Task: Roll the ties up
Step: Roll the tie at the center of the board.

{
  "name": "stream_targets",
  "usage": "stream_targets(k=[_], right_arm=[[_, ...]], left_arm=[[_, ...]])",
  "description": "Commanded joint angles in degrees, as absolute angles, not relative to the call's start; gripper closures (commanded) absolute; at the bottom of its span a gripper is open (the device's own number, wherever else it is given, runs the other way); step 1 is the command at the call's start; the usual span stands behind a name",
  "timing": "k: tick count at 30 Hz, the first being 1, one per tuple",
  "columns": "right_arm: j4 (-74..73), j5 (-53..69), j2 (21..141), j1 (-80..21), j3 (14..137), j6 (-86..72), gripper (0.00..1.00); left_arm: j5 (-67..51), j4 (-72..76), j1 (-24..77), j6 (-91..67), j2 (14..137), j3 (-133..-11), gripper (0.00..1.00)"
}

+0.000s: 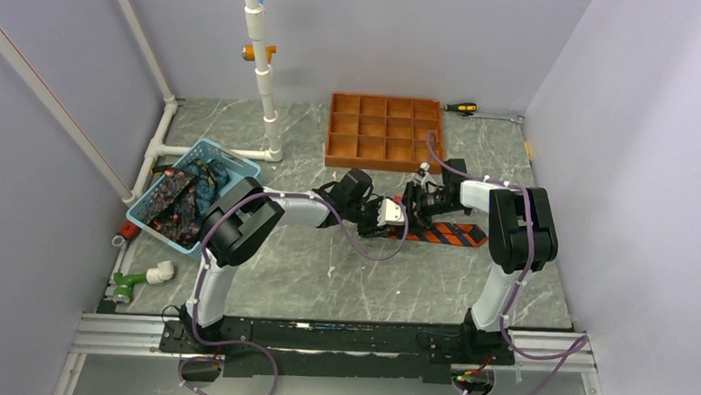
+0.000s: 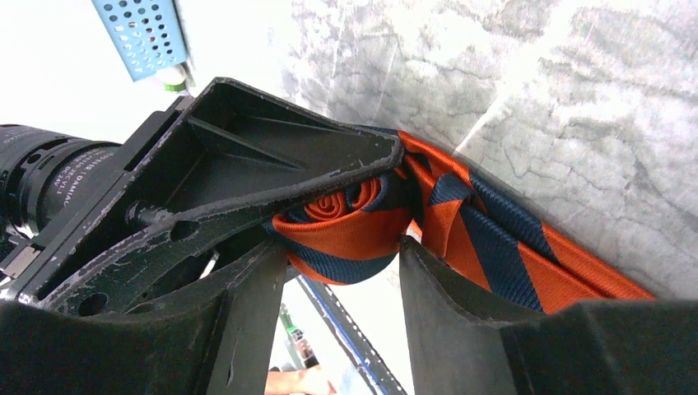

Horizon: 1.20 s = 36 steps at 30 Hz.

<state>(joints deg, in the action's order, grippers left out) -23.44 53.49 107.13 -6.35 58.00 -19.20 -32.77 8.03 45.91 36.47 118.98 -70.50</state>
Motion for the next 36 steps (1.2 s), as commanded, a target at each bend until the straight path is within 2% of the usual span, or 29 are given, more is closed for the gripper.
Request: stream_targets(k=[1,7,10,13,14,16,19,23,25,28,31,36], right_arm=[[-14.44,51.01,105.27,-5.98,58.81,-21.44,0.45],[-12.39,50.75,104.58,-5.35,57.16,-21.91,0.43],[-11.47,50.39,104.56,-5.39,56.26,-22.12,0.5],[-11.74,49.82,105.35,-6.04,56.03,-21.47,0.68],[-12.19,49.04,105.42,-6.2,55.96,-20.77,0.79],[-13.88,46.47,105.66,-6.24,55.55,-19.35,1.0],[-20.52,42.44,108.08,-6.33,56.97,-14.36,1.0],[-26.53,36.71,110.29,-6.25,57.83,-9.78,1.0],[-28.42,34.28,111.22,-6.24,58.86,-8.96,1.0],[-31.12,30.8,112.69,-6.24,60.62,-7.69,1.0],[-33.19,28.79,114.13,-6.18,61.36,-6.87,1.0],[-33.51,30.62,116.74,-6.13,62.23,-6.72,1.0]], left_arm=[[-26.89,-9.36,46.18,39.91,125.21,-65.8,1.0],[-28.89,-9.73,45.69,38.91,125.32,-66.17,1.0],[-29.37,-10.02,45.65,38.91,125.46,-66.35,1.0],[-29.78,-10.64,45.57,38.89,125.76,-66.69,1.0],[-29.99,-10.71,45.5,39.01,125.7,-66.72,1.0],[-30.88,-10.61,45.33,38.45,125.62,-66.79,0.94],[-33.27,-9.27,44.47,36.65,125.35,-66.97,0.7],[-36.41,-3.27,43.69,33.21,123.84,-66.88,0.51],[-39.0,1.27,43.6,31.36,123.28,-66.94,0.46],[-43.49,8.87,43.62,28.32,122.29,-65.68,0.43],[-46.73,18.78,43.59,24.48,121.65,-62.99,0.37],[-49.09,33.29,43.67,16.64,123.99,-61.09,0.36]])
